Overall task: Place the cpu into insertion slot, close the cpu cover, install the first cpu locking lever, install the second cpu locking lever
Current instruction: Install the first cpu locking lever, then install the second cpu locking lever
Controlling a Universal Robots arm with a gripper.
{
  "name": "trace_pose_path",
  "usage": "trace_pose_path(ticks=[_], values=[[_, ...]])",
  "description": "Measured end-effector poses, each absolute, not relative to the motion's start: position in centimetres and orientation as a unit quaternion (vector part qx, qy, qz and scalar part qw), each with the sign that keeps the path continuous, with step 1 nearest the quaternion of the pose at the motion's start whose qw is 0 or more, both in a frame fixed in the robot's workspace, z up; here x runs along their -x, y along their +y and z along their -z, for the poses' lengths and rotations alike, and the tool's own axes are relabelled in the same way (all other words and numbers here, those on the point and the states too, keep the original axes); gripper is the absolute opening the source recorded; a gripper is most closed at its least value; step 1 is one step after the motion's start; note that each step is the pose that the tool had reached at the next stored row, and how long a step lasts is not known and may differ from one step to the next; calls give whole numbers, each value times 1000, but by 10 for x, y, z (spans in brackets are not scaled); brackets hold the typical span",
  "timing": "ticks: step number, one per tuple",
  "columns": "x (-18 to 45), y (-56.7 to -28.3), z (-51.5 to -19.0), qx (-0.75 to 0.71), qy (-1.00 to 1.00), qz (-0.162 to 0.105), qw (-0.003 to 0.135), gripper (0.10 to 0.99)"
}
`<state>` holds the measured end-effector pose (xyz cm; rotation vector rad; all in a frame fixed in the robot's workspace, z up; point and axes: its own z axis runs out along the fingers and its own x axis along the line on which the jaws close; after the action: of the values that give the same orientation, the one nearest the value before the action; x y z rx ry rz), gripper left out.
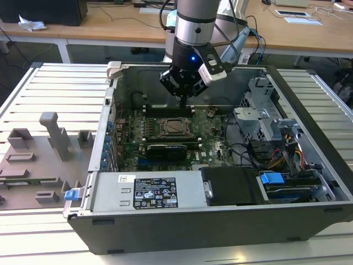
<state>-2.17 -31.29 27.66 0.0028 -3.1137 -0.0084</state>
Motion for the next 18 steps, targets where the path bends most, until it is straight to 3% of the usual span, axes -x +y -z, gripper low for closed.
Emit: trace_pose_path(ticks=[18], values=[[22,-323,-277,-1,-1000,3,14,106]])
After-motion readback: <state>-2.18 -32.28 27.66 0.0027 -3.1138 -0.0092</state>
